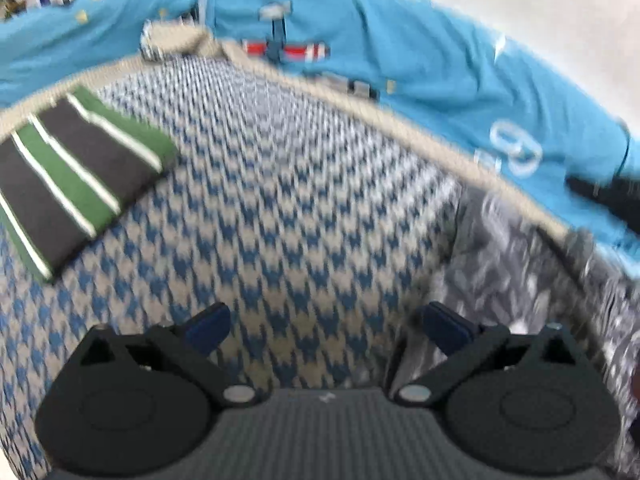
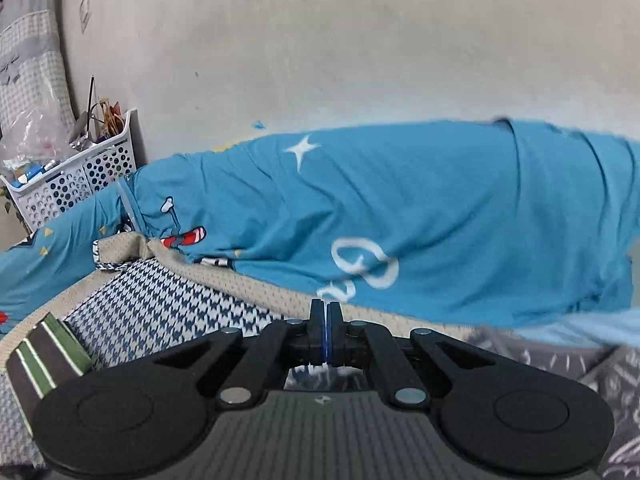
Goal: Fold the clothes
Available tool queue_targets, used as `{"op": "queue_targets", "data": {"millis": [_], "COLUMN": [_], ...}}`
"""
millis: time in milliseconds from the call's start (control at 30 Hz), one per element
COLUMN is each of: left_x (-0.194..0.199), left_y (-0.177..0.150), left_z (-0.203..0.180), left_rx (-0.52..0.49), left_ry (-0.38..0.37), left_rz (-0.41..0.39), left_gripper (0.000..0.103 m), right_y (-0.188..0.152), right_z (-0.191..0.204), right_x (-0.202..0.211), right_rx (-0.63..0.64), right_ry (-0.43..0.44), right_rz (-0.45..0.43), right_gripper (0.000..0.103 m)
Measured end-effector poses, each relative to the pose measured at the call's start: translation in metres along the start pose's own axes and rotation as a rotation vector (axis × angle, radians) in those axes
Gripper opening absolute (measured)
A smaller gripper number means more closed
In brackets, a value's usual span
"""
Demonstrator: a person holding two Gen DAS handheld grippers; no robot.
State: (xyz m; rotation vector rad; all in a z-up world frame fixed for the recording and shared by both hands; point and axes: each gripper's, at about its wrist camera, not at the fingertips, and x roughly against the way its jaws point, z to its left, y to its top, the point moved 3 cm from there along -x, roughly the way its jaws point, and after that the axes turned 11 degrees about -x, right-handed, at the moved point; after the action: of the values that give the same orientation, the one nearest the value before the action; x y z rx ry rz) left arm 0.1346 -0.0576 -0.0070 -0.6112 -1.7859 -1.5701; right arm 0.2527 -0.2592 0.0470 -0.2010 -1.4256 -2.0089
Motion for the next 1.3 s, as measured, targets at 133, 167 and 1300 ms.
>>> {"op": "queue_targets", "data": {"millis": [133, 167, 1300], "left_x": [0.006, 0.003, -0.014], "left_y": [0.013, 0.016, 0.018], "left_z": [-0.001, -0.002, 0.022], "left_rx": [0.006, 0.004, 0.123], "left_ry": [-0.027, -0.057, 0.022], "left_rz": [-0.079, -0.072, 0.059], "left_gripper": [0.103, 0.103, 0.103], "right_y": [-0.016, -0.021, -0.093], "right_z": [-0.005, -0.005, 0.046], "right_x": [0.009, 0.011, -0.031], "right_rx": [-0.012, -0.013, 0.026], "right_ry": [0.041, 0.052, 0.118], "right_rz": [0.040, 0.052, 0.158], "right_gripper": [0.003, 0.003, 0.003]}}
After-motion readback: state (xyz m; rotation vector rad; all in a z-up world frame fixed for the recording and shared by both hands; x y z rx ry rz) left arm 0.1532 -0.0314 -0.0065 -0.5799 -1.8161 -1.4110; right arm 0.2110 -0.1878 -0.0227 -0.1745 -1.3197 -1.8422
